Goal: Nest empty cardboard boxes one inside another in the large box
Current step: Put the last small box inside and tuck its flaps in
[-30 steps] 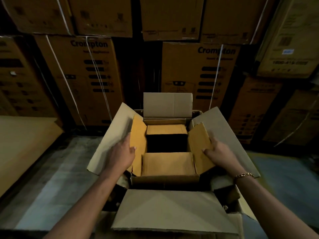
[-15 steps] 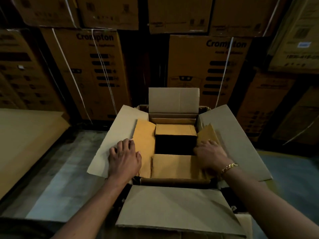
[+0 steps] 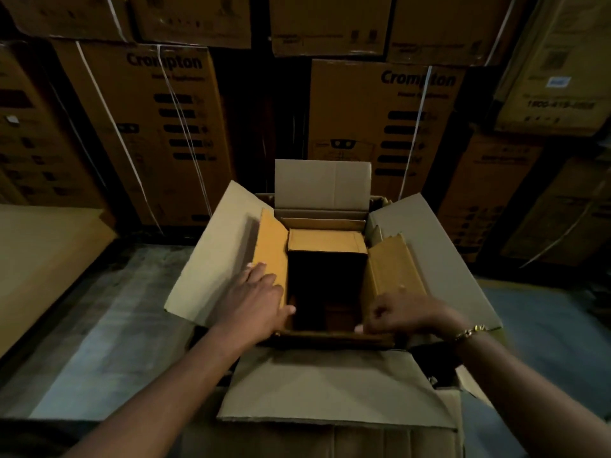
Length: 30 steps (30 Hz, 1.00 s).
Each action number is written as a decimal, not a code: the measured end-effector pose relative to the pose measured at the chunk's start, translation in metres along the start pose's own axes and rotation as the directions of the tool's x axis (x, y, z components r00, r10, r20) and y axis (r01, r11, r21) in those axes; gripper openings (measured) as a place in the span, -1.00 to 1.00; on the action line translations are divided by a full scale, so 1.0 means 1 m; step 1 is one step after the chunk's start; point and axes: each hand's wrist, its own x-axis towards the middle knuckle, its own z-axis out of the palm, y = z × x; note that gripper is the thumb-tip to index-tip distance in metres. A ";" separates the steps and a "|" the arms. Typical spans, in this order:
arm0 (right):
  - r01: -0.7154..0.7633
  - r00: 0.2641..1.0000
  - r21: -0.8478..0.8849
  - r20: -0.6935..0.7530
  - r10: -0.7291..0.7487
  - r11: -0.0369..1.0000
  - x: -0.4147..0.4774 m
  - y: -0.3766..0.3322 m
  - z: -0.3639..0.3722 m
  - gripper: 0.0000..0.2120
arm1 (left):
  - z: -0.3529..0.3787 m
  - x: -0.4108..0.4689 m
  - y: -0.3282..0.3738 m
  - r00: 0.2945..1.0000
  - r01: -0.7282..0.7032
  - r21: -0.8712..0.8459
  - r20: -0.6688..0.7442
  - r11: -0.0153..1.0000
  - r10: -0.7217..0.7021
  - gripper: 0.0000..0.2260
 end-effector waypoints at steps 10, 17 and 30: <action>-0.160 0.957 -0.193 -0.272 0.104 0.968 0.002 0.015 0.056 0.06 | 0.023 -0.008 0.005 0.949 0.145 0.001 0.283 0.989 -0.139 0.10; -0.163 0.954 -0.289 -0.292 0.075 0.943 0.012 0.014 0.060 0.14 | 0.035 -0.005 -0.001 0.969 0.115 0.075 0.213 0.991 -0.129 0.10; -0.293 0.895 -0.368 -0.431 0.117 0.883 0.053 -0.004 -0.012 -0.32 | 0.000 0.035 -0.013 0.987 0.051 0.103 0.146 0.993 -0.066 -0.22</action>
